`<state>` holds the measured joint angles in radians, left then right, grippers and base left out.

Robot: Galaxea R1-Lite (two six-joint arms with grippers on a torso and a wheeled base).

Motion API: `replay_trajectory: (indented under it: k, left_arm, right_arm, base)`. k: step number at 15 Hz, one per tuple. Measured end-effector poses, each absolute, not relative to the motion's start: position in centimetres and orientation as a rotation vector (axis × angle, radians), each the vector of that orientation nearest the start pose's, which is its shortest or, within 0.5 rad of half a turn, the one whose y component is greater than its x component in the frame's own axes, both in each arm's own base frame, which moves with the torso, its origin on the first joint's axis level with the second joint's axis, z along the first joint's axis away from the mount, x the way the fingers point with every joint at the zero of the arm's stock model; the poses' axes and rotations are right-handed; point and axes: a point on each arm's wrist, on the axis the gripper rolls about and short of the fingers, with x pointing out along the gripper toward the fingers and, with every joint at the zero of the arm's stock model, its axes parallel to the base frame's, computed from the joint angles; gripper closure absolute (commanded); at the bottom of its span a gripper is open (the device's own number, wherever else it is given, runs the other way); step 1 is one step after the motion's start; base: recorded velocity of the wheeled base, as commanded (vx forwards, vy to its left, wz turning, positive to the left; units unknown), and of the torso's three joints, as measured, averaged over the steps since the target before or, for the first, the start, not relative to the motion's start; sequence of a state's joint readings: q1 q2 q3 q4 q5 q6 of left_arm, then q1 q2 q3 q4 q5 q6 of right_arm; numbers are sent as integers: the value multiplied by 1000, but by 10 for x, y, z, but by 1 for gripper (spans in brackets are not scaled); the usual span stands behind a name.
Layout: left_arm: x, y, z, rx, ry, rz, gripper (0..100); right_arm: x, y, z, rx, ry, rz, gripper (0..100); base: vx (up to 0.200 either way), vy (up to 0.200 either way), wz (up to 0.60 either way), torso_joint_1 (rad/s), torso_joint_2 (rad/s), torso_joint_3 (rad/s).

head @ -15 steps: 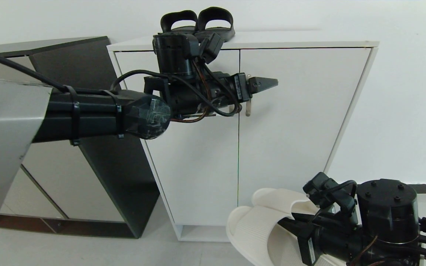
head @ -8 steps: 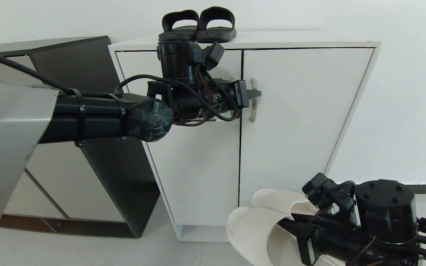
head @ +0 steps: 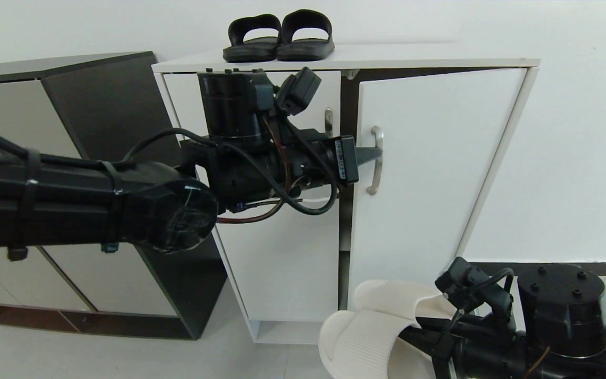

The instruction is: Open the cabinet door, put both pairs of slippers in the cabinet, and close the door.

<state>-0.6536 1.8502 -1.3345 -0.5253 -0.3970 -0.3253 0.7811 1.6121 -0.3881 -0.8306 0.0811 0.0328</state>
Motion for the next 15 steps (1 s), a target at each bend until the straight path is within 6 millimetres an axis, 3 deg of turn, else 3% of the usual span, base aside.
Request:
replay_trajectory:
  k: [3, 5, 10, 15]
  left_arm:
    - [274, -226, 269, -312, 63, -1061, 100]
    - [275, -214, 267, -315, 56, -1027, 100]
    - [294, -191, 267, -314, 45, -958, 100]
    - [324, -207, 260, -313, 37, -964, 100]
  right_arm:
    - [166, 167, 121, -112, 398, 844, 100]
    - [166, 167, 121, -112, 398, 845, 100]
    - [165, 167, 120, -114, 401, 848, 100]
    - [160, 167, 116, -126, 422, 866, 100]
  base:
    - [0, 0, 0, 0, 0, 0]
    - [0, 0, 0, 0, 0, 0]
    - [0, 0, 0, 0, 0, 0]
    - [0, 0, 0, 0, 0, 0]
